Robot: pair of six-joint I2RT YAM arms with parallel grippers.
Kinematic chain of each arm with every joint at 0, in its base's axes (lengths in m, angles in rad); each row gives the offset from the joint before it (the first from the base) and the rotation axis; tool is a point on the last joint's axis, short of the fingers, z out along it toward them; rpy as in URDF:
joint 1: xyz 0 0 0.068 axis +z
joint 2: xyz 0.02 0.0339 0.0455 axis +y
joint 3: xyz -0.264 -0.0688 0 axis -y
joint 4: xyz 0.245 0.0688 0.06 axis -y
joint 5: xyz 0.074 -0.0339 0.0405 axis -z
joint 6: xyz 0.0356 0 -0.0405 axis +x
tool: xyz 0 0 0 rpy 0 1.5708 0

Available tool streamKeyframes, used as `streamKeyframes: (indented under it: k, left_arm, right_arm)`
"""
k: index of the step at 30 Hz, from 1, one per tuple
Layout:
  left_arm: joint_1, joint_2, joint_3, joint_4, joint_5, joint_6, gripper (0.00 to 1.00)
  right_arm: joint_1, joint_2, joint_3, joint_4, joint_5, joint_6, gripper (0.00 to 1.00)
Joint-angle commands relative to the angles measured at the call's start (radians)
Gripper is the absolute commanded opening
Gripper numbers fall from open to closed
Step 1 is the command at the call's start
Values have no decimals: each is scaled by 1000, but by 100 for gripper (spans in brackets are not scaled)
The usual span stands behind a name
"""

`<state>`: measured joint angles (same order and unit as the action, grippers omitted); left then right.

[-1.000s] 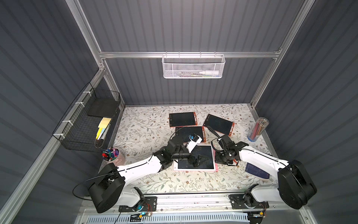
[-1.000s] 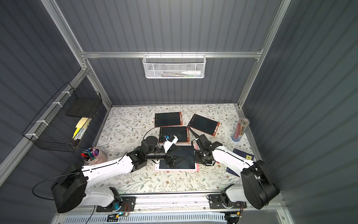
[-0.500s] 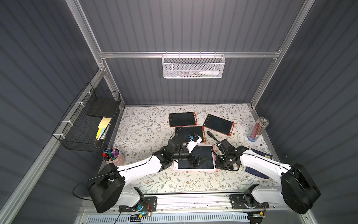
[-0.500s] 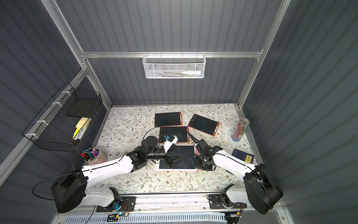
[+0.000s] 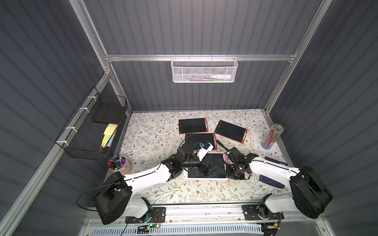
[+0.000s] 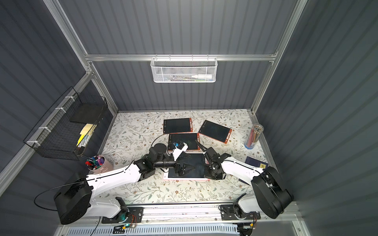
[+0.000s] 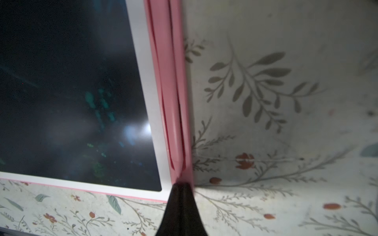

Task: Place the stylus back onto the writing tablet
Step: Adjust the stylus on the writing tablet.

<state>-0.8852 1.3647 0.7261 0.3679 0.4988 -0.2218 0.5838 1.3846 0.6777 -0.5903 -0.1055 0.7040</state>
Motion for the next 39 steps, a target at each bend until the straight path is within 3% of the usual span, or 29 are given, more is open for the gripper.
streamKeyframes:
  k: [1,18,28,39]
  left_arm:
    - [-6,1,-9,19,9,2,99]
    - [-5,0,-8,19,11,2,99]
    - [-5,-7,-9,20,14,2,99]
    - [-6,-30,-13,22,3,1,99]
  right_arm:
    - [5,27,24,-3,51,16,0]
    - [3,80,53,8,62,-8,0]
    - [-10,-37,116,-77,88,-67,0]
    - [-80,52,208,-92,132,-113,0]
